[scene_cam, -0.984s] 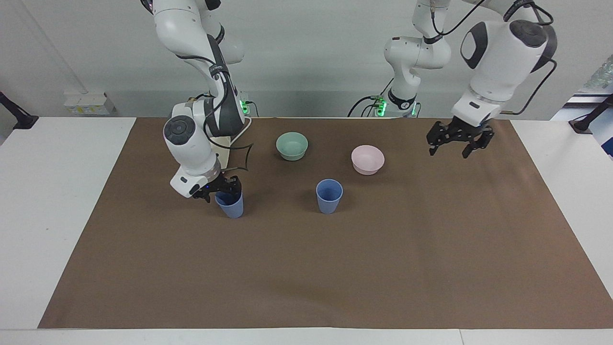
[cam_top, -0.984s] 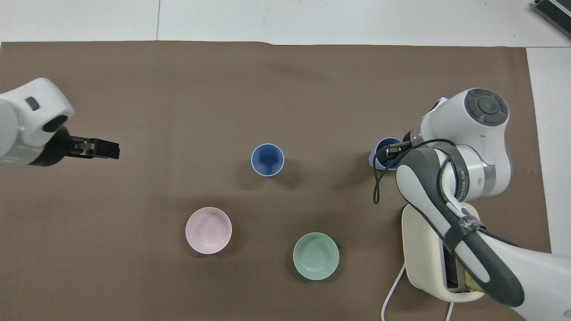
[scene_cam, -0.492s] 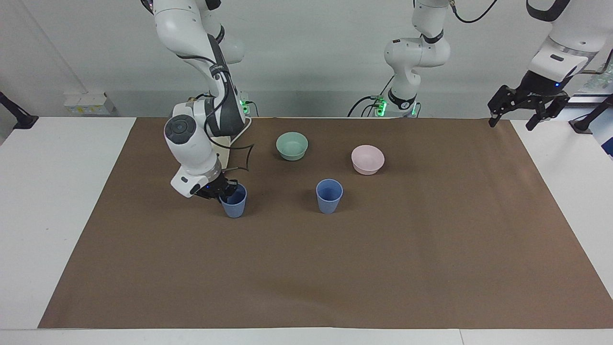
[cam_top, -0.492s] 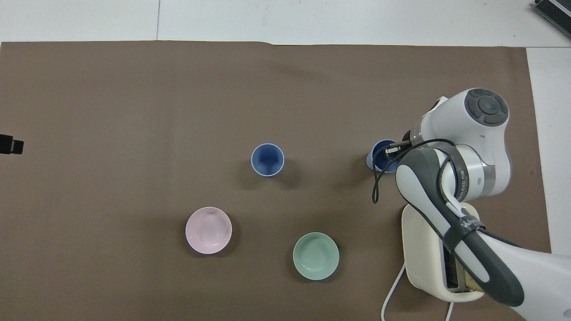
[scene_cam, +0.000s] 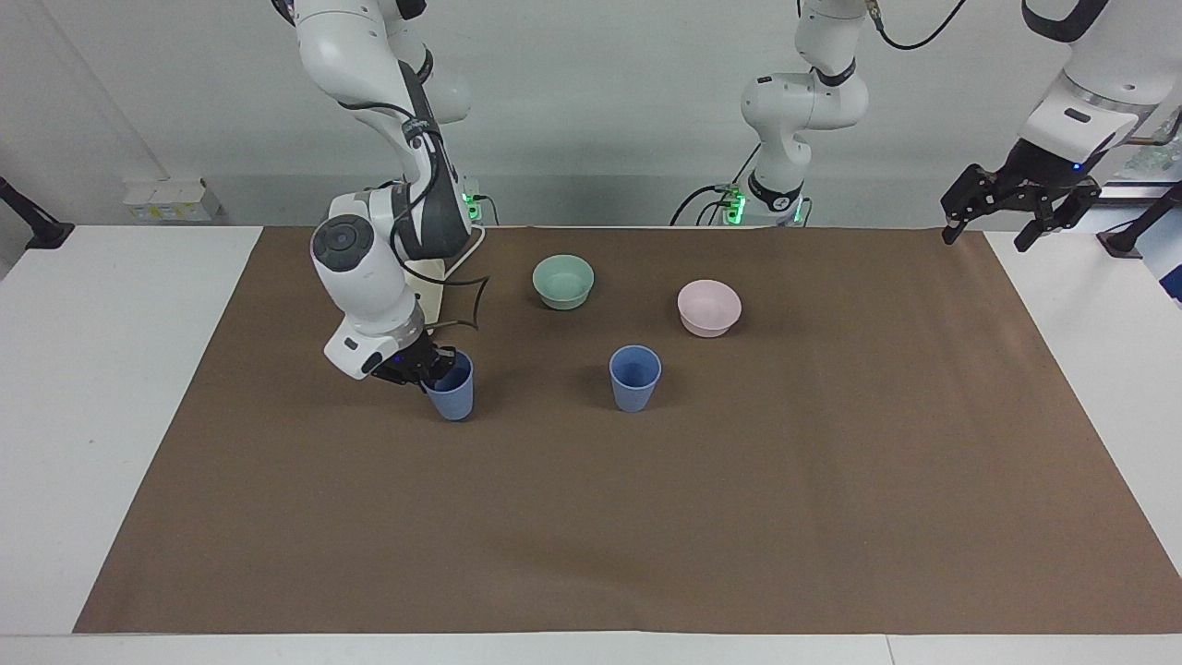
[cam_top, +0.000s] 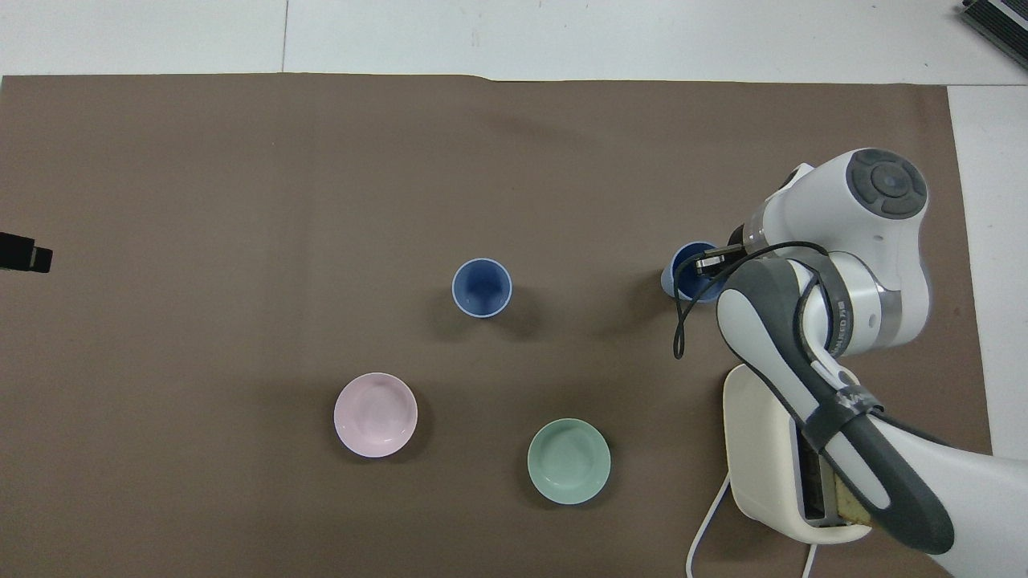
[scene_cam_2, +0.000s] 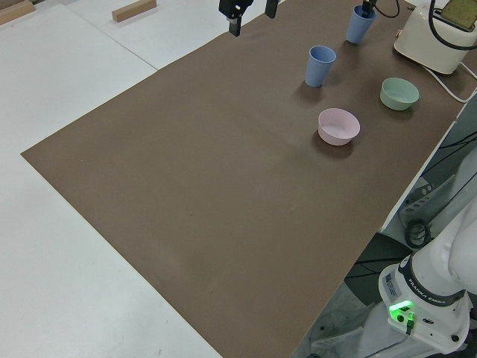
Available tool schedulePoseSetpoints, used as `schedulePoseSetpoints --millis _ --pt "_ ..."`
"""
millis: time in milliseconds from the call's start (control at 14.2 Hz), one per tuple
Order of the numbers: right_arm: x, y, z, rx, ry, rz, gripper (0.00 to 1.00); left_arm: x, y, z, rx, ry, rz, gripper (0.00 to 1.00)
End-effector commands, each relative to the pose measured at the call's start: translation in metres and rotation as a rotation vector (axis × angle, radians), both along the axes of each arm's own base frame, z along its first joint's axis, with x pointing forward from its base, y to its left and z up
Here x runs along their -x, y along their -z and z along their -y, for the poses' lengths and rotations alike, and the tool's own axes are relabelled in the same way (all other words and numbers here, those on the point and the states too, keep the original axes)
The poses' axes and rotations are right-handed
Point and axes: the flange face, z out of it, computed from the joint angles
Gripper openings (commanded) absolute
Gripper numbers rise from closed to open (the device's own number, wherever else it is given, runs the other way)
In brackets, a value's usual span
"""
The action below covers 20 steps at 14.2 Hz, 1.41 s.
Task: Stack blue cups with both arms
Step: 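Lift the second blue cup with the right gripper over the center cup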
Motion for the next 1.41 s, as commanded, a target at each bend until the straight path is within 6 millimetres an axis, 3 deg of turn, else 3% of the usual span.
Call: schedulePoseSetpoints --millis 0,211,492,773,1335 --pt "-0.010 -0.054 -0.001 -0.020 0.014 0.004 0.00 -0.005 0.002 0.001 -0.021 0.007 -0.017 1.00" --pt "-0.014 -0.086 -0.007 -0.053 0.065 -0.002 0.00 -0.004 0.026 0.005 -0.014 0.012 -0.024 1.00" --pt "-0.013 -0.109 -0.028 -0.057 0.122 -0.002 0.00 -0.004 0.027 0.006 -0.016 0.012 -0.027 1.00" --pt "-0.004 -0.117 -0.073 -0.068 0.194 -0.003 0.00 -0.003 0.027 0.006 -0.017 0.008 -0.034 1.00" --pt "0.010 -0.160 -0.198 -0.123 0.223 0.073 0.00 0.006 0.016 0.007 -0.037 -0.012 -0.032 1.00"
